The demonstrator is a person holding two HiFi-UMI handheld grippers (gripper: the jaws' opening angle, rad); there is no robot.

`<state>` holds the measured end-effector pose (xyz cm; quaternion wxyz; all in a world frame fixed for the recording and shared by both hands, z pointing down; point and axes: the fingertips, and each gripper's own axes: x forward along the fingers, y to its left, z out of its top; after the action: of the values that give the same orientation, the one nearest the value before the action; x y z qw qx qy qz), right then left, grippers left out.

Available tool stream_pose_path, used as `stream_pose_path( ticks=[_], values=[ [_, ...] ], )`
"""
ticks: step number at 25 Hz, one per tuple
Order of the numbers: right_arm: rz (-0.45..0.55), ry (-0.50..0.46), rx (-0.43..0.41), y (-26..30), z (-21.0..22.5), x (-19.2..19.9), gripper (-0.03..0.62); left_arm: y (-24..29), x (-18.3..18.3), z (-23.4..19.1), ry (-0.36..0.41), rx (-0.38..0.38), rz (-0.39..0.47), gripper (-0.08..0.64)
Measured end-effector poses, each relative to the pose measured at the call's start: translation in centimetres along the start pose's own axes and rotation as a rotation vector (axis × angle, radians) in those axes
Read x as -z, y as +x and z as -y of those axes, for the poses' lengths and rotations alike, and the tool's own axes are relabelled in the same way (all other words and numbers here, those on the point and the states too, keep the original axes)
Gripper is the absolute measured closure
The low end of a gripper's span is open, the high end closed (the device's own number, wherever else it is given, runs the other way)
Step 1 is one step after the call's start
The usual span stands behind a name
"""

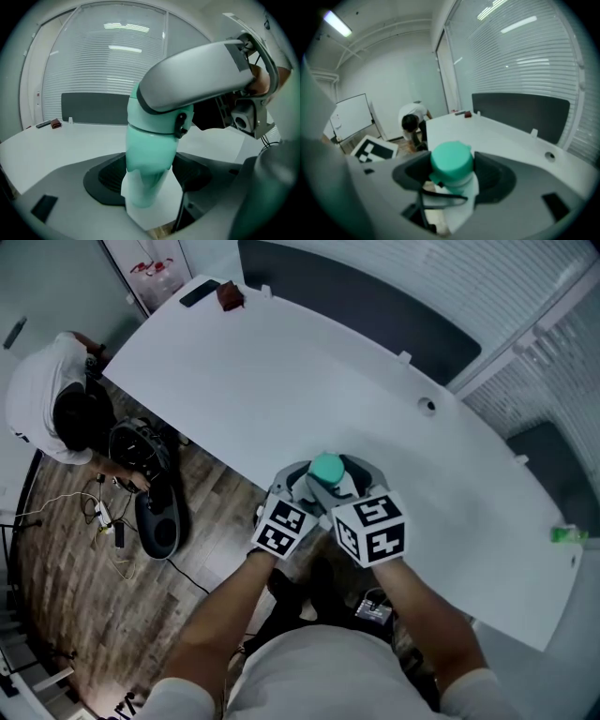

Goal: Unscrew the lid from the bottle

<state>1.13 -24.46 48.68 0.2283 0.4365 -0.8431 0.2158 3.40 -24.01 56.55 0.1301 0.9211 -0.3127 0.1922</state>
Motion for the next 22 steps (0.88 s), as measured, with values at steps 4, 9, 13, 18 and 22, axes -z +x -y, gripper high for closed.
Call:
stream_pose_path(
  ticks=[4, 9, 13, 18, 22],
  values=[
    [-0.015, -0.084, -0.088, 0.0, -0.5, 0.2, 0.296, -0.2, 0.2, 0.3, 0.051, 0.109, -0.023, 0.250],
    [-0.035, -0.231, -0.224, -0.1, -1.3, 0.4, 0.296, -0.5, 0.6, 0.6, 0.132, 0.263, -0.067, 0.250],
    [-0.046, -0.256, -0.249, 0.0, -1.4, 0.4, 0.296, -0.6, 0.6, 0.7, 0.178, 0.325, -0.105, 0.250],
    [-0.033, -0.177, -0.179, 0.1, -1.1, 0.2, 0.296, -1.1, 0.2, 0.3, 0.134, 0.203, -0.059, 0.249],
    [-0.023, -0.109, -0.097, 0.1, -0.9, 0.1, 0.296, -1.6, 0.2, -0.1, 0.060, 0.048, -0.001, 0.249]
  ],
)
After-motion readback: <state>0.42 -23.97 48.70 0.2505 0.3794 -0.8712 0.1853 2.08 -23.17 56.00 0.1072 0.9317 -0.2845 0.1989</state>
